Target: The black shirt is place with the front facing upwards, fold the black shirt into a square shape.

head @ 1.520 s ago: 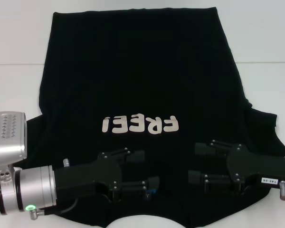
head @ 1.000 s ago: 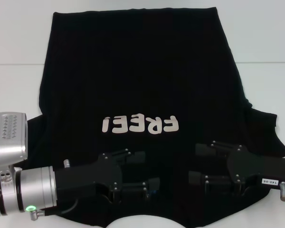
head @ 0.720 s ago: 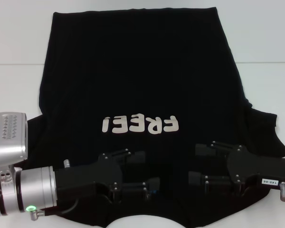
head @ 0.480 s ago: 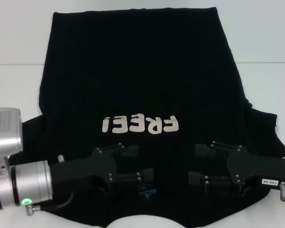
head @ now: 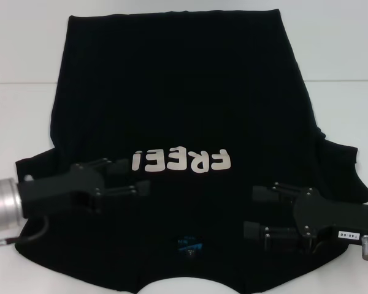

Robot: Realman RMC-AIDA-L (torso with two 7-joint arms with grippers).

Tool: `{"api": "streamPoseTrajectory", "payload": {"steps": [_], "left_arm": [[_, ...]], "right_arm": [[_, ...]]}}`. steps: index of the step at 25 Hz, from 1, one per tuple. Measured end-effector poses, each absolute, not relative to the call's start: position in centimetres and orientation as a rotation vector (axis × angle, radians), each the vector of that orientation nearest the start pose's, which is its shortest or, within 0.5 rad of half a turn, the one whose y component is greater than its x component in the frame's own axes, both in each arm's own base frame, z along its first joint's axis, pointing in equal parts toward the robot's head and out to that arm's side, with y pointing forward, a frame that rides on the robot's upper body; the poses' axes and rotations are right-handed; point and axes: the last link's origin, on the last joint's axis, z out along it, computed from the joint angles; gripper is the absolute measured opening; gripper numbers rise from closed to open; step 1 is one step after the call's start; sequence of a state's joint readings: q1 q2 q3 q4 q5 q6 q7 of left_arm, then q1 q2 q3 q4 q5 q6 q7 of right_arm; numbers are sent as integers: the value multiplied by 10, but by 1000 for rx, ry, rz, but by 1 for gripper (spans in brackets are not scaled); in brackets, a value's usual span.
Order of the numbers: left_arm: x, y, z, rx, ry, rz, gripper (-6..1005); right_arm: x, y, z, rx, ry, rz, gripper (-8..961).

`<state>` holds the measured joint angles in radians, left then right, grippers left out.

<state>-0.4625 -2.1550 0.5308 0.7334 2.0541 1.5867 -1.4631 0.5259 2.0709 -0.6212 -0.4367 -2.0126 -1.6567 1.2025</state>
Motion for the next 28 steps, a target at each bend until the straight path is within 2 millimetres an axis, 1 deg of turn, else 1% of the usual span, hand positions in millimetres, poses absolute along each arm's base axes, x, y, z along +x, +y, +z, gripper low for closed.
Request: {"api": "streamPoseTrajectory", "payload": {"steps": [3,9,16,20,22,28], "left_arm": [[-283,314,16,-2561,-833,-700,848],[-296,313,38,-2543,-852,-596,849],[-312,313,61,-2468,-885,-539,849],[-321,312,75,-2398,-897,-521,849],[-328,310,84,-2378,-911,-472,849],[-337,312,91,-2379,-936,-350,849]], "right_arm": [[267,296,-27,-2791,624,900,899],[266,296,-28,-2793,627,904,899],[266,296,-31,-2793,648,898,900],[265,297,-35,-2802,669,879,899],[265,297,-37,-2805,673,869,899],[265,296,-39,-2807,678,860,900]]}}
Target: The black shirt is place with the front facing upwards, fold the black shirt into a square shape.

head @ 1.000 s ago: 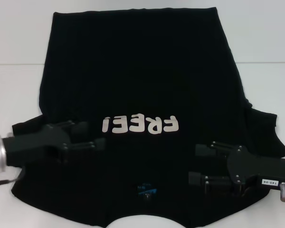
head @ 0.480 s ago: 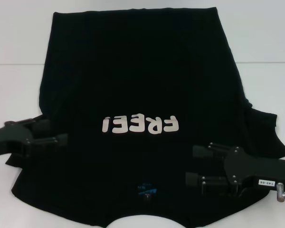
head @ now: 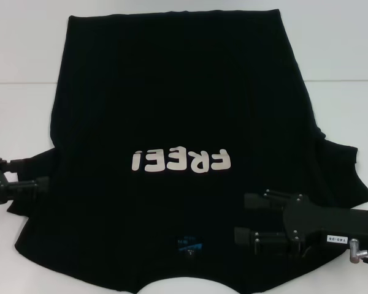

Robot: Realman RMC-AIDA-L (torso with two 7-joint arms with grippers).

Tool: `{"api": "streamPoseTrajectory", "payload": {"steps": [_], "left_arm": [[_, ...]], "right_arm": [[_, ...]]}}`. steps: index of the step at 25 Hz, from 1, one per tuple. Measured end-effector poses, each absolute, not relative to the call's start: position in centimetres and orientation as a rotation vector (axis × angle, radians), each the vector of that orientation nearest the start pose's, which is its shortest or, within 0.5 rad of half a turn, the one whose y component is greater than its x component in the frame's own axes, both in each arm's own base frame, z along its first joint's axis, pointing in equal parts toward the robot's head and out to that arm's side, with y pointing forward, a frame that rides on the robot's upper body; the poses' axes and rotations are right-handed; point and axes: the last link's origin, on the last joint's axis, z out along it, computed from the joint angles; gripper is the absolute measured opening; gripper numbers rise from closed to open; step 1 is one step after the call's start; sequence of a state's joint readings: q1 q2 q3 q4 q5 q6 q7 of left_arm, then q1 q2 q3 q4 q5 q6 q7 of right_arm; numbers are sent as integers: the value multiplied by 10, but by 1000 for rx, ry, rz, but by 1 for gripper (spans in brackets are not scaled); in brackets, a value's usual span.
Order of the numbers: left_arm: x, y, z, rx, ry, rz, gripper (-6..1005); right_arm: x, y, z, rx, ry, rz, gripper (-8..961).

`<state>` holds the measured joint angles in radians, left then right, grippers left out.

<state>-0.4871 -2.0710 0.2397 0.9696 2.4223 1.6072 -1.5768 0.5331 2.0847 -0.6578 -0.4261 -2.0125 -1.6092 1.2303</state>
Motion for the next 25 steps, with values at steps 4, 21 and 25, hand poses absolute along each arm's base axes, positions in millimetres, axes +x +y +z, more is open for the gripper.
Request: {"api": "streamPoseTrajectory", "payload": {"steps": [4,21,25], "left_arm": [[-342,314,91,-2378,-945,-289,843],[-360,329,84,-2322,-930,-105,843],[-360,329,81,-2336,-940,-101,843]], "right_arm": [[267,295,-40,-2804,693,860,900],[270,294,-51,-2804,772,815,900],[270,294,-52,-2803,776,816,900]]}}
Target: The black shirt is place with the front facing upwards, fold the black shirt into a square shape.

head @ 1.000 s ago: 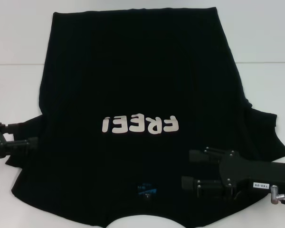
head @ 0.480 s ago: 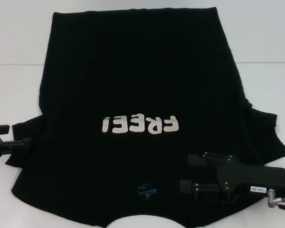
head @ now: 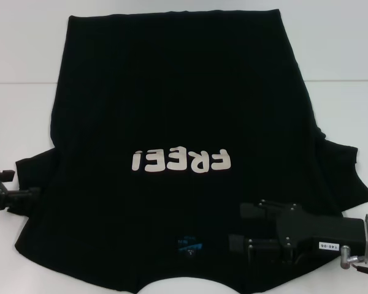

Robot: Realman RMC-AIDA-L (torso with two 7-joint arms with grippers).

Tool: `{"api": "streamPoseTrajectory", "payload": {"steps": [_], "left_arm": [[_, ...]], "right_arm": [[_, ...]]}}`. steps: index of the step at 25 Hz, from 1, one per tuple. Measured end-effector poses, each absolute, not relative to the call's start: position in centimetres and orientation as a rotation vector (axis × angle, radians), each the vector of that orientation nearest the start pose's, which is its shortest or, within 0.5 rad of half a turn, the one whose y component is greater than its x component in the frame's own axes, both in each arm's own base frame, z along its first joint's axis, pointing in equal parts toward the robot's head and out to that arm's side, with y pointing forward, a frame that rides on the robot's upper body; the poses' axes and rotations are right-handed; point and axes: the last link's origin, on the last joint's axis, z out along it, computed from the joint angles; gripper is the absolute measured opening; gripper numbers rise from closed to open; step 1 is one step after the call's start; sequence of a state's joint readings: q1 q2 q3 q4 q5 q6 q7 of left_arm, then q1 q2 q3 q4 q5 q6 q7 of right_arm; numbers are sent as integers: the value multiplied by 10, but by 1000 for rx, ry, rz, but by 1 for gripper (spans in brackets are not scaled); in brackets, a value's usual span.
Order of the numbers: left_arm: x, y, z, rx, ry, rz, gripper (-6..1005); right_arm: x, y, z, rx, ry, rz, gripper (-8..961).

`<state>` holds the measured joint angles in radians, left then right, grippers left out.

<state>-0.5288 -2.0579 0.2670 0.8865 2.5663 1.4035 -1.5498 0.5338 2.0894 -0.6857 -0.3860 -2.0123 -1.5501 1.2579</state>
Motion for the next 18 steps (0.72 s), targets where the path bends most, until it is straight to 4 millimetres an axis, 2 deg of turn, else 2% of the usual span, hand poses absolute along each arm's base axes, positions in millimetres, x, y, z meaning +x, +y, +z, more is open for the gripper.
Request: {"api": "streamPoseTrajectory", "payload": {"steps": [9,18], "left_arm": [[-358,333,71,-2370,-956,-96,844],[-363,335,69,-2356,-959,-56,844]], "right_arm": [[272,292,-51,-2798,779,817,900],[271,293,-51,-2796,778,821,900]]}}
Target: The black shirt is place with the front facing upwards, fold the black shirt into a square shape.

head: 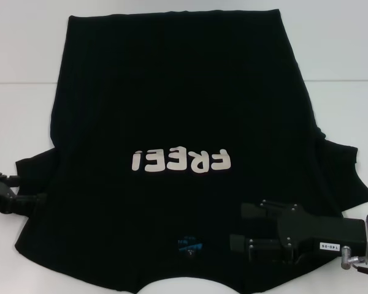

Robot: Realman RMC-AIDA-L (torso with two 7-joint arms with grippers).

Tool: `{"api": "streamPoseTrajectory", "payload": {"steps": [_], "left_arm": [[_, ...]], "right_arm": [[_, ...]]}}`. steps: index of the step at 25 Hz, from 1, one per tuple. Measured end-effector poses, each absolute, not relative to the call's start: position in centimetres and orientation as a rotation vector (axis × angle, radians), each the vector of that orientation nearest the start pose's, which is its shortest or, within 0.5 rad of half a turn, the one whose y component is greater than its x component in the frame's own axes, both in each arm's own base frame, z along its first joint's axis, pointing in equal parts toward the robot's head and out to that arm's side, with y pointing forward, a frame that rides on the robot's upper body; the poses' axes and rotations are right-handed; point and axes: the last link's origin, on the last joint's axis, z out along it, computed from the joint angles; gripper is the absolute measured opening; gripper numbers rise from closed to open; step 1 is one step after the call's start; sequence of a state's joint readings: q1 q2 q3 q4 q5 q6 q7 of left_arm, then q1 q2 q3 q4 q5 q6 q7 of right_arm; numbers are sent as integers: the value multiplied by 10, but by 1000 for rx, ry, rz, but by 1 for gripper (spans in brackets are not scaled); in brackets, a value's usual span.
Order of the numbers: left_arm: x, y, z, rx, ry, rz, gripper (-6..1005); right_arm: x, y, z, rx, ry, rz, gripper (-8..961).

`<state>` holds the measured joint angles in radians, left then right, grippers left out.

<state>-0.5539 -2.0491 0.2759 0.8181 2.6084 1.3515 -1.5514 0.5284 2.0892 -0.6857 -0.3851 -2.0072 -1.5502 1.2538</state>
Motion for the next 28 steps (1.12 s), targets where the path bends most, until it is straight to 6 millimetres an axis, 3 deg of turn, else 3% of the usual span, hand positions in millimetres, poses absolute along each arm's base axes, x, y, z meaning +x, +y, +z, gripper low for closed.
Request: {"api": "streamPoseTrajectory", "payload": {"steps": [12,28], "left_arm": [[-353,339,60,-2414,-957,-66,843],[-357,340,64,-2387,-980,-33,838]], "right_arm": [[271,293,-50,-2786,776,830,899],[272,291,-52,-2783,784,838,899]]}}
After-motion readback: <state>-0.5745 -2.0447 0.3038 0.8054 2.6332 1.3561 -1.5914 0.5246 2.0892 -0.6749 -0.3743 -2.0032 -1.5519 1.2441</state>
